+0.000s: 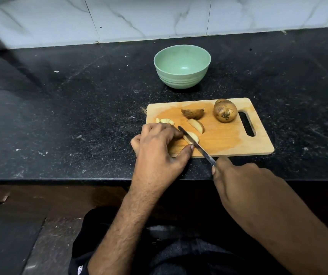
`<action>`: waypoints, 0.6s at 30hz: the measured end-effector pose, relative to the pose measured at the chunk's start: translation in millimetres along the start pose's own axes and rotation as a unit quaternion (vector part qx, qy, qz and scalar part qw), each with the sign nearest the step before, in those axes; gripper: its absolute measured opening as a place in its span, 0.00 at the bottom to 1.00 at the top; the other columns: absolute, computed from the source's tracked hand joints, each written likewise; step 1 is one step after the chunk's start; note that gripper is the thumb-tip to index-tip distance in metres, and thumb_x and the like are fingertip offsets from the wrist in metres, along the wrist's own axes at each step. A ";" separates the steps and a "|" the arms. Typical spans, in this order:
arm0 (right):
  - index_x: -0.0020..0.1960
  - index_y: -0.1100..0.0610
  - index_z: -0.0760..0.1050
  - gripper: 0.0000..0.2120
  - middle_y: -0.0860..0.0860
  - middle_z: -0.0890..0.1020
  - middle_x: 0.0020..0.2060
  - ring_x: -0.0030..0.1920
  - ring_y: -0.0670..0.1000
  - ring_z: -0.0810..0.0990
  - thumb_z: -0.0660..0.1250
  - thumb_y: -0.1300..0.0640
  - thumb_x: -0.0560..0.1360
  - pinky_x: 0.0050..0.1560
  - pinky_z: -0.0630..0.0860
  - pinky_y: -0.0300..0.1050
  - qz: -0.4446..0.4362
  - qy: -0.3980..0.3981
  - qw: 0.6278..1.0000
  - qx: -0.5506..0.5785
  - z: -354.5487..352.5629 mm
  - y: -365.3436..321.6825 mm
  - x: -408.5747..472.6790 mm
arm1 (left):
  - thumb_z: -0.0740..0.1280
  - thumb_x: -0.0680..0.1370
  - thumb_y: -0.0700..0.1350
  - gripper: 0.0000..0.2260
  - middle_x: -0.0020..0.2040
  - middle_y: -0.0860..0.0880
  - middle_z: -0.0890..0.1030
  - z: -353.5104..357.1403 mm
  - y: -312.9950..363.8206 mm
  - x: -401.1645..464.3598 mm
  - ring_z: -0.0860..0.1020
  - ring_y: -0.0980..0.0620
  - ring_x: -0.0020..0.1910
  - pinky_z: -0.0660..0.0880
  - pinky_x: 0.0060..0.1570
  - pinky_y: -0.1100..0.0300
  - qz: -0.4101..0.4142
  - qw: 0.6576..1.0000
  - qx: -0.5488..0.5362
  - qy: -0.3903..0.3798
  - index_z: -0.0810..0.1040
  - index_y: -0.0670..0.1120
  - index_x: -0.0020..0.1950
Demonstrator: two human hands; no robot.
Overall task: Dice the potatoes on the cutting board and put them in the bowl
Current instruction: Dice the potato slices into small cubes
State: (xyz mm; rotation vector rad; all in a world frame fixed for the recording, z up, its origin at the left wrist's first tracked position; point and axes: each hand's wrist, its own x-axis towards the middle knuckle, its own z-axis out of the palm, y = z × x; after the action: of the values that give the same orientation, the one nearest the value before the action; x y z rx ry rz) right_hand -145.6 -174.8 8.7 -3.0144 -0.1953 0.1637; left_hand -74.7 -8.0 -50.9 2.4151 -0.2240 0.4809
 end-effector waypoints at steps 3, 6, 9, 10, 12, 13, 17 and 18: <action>0.57 0.48 0.62 0.13 0.47 0.70 0.34 0.34 0.50 0.70 0.42 0.45 0.84 0.36 0.68 0.45 0.008 -0.002 1.000 0.001 0.7 -2.1 -2.2 | 0.74 0.70 0.59 0.12 0.52 0.62 0.78 0.6 -0.7 0.4 0.69 0.58 0.58 0.58 0.54 0.56 0.004 1.000 -0.004 0.000 0.81 0.55 0.49; 0.56 0.48 0.61 0.12 0.47 0.69 0.34 0.33 0.51 0.69 0.42 0.45 0.84 0.36 0.67 0.45 0.008 -0.006 1.000 -0.004 1.5 -2.5 -3.2 | 0.73 0.70 0.59 0.12 0.51 0.62 0.78 1.2 -1.0 0.9 0.70 0.58 0.58 0.59 0.54 0.55 0.007 1.000 -0.003 -0.002 0.80 0.55 0.49; 0.58 0.48 0.62 0.12 0.47 0.68 0.33 0.34 0.51 0.68 0.42 0.45 0.85 0.36 0.67 0.45 0.006 -0.002 1.000 -0.011 1.8 -1.8 -3.0 | 0.71 0.70 0.61 0.13 0.50 0.61 0.78 1.4 -1.0 1.3 0.71 0.57 0.58 0.60 0.54 0.54 0.007 1.000 -0.002 -0.004 0.80 0.55 0.49; 0.58 0.48 0.62 0.12 0.47 0.68 0.33 0.34 0.51 0.69 0.42 0.45 0.85 0.36 0.67 0.45 0.006 -0.001 1.000 -0.013 1.6 -1.4 -2.9 | 0.71 0.70 0.61 0.13 0.50 0.61 0.78 1.4 -0.9 1.6 0.71 0.57 0.58 0.60 0.54 0.53 0.008 1.000 0.000 -0.004 0.80 0.55 0.49; 0.58 0.47 0.62 0.12 0.47 0.67 0.33 0.33 0.51 0.68 0.42 0.44 0.84 0.36 0.67 0.45 0.006 0.000 1.000 -0.015 0.7 0.5 -2.3 | 0.71 0.70 0.61 0.13 0.50 0.61 0.78 1.5 -1.0 2.1 0.71 0.57 0.58 0.60 0.53 0.53 0.009 1.000 0.002 -0.007 0.80 0.55 0.49; 0.59 0.46 0.62 0.12 0.47 0.68 0.33 0.33 0.50 0.68 0.43 0.44 0.84 0.36 0.67 0.45 0.006 0.001 1.000 -0.018 0.1 2.0 -1.4 | 0.71 0.70 0.61 0.14 0.50 0.61 0.78 1.6 -1.3 2.4 0.71 0.57 0.58 0.60 0.53 0.53 0.009 1.000 0.002 -0.008 0.80 0.55 0.49; 0.59 0.45 0.63 0.12 0.47 0.69 0.33 0.30 0.47 0.66 0.44 0.44 0.85 0.32 0.65 0.44 0.001 -0.007 1.000 -0.021 -2.5 7.2 2.4 | 0.71 0.70 0.60 0.14 0.50 0.62 0.78 1.2 -1.6 3.2 0.71 0.57 0.58 0.60 0.52 0.53 0.008 1.000 0.002 -0.012 0.81 0.55 0.50; 0.59 0.45 0.63 0.11 0.47 0.69 0.33 0.30 0.47 0.66 0.44 0.45 0.85 0.32 0.65 0.44 0.000 -0.008 1.000 -0.020 -2.4 7.8 3.5 | 0.72 0.70 0.60 0.13 0.50 0.62 0.78 1.0 -1.6 3.2 0.71 0.57 0.58 0.60 0.52 0.53 0.008 1.000 0.000 -0.012 0.81 0.55 0.49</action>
State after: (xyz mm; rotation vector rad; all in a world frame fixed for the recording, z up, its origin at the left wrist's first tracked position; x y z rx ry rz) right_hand -140.9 -182.3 9.9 -3.0539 -0.2022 0.1855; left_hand -71.0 -7.5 -51.3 2.4221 -0.2537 0.4594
